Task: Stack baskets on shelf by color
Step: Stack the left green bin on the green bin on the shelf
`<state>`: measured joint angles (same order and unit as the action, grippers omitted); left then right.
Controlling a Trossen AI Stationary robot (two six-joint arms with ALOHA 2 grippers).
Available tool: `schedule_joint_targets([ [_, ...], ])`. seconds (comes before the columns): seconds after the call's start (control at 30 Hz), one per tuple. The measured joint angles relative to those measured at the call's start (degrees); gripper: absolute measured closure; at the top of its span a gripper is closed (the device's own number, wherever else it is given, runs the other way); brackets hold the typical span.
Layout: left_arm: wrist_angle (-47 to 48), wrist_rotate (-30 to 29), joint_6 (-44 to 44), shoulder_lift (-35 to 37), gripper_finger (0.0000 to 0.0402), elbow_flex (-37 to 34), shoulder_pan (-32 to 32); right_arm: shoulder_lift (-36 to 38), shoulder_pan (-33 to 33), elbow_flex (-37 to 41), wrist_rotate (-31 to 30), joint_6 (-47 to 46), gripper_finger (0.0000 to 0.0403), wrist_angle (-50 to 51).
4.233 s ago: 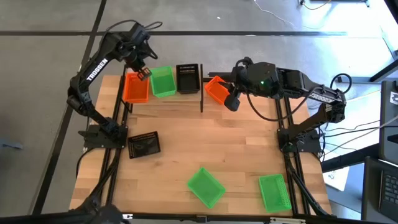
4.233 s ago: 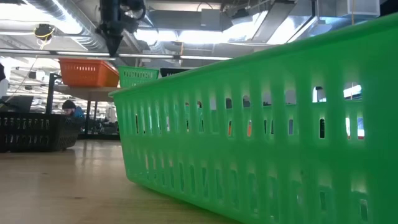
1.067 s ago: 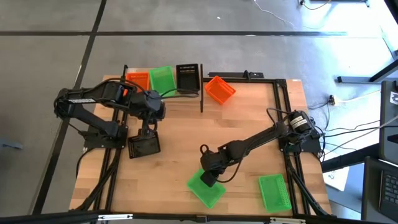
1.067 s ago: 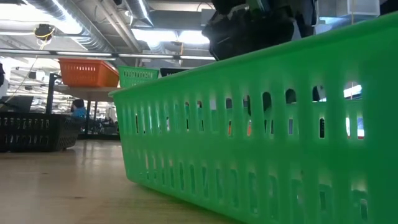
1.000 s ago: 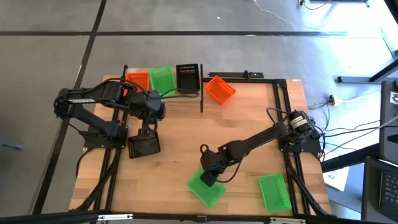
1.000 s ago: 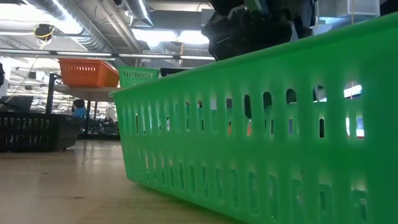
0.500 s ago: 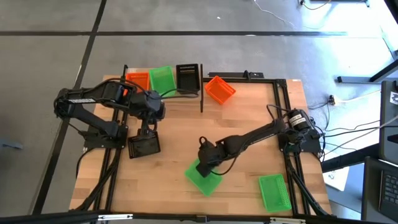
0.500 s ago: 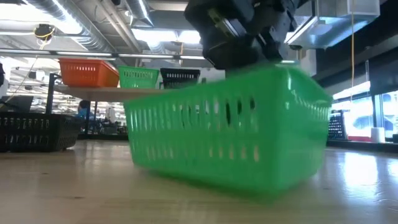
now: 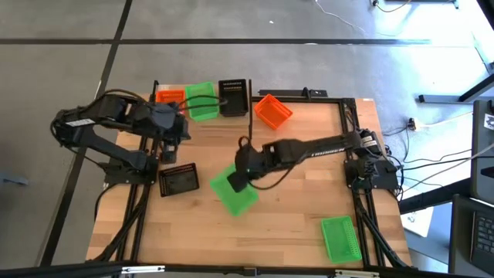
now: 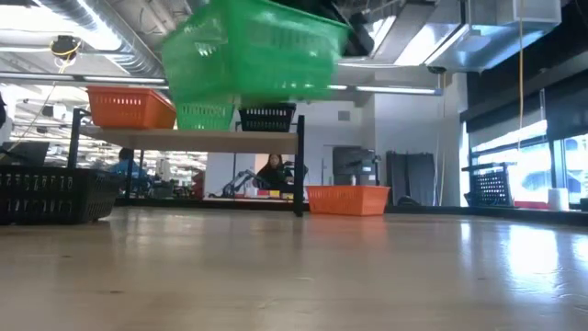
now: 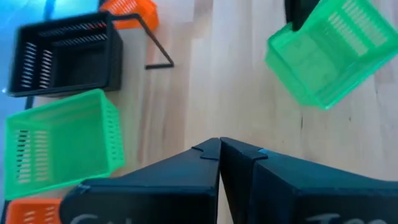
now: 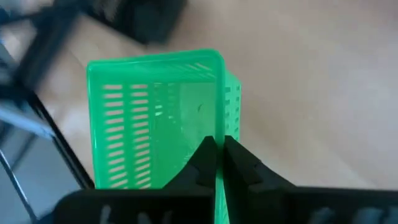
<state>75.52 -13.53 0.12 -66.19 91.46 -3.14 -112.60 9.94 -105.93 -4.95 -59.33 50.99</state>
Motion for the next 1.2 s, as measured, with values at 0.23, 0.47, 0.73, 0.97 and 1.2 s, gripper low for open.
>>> schedule_joint_targets([
  [0.23,0.16,-3.22,0.45,3.01,0.0402,-0.02,0.00,0.02,-5.93,-10.03,-7.50,7.20,0.0402,1.30],
  [0.47,0.47,-4.39,0.48,3.71,0.0402,-0.02,0.00,0.04,-14.14,-18.06,-5.16,13.04,0.0402,-4.77],
  [0.73,0.51,-8.24,0.60,3.70,0.0402,-0.02,-0.02,-0.22,-23.66,-17.84,5.56,10.13,0.0402,-14.98],
  [0.97,0.49,-12.65,1.07,3.71,0.0402,-0.02,0.00,-2.65,-29.27,-16.46,6.64,10.07,0.0403,-23.26],
  [1.2,0.49,-12.88,1.59,3.69,0.0402,-0.07,0.00,-7.77,-31.34,-16.37,11.89,8.74,0.0403,-27.73],
])
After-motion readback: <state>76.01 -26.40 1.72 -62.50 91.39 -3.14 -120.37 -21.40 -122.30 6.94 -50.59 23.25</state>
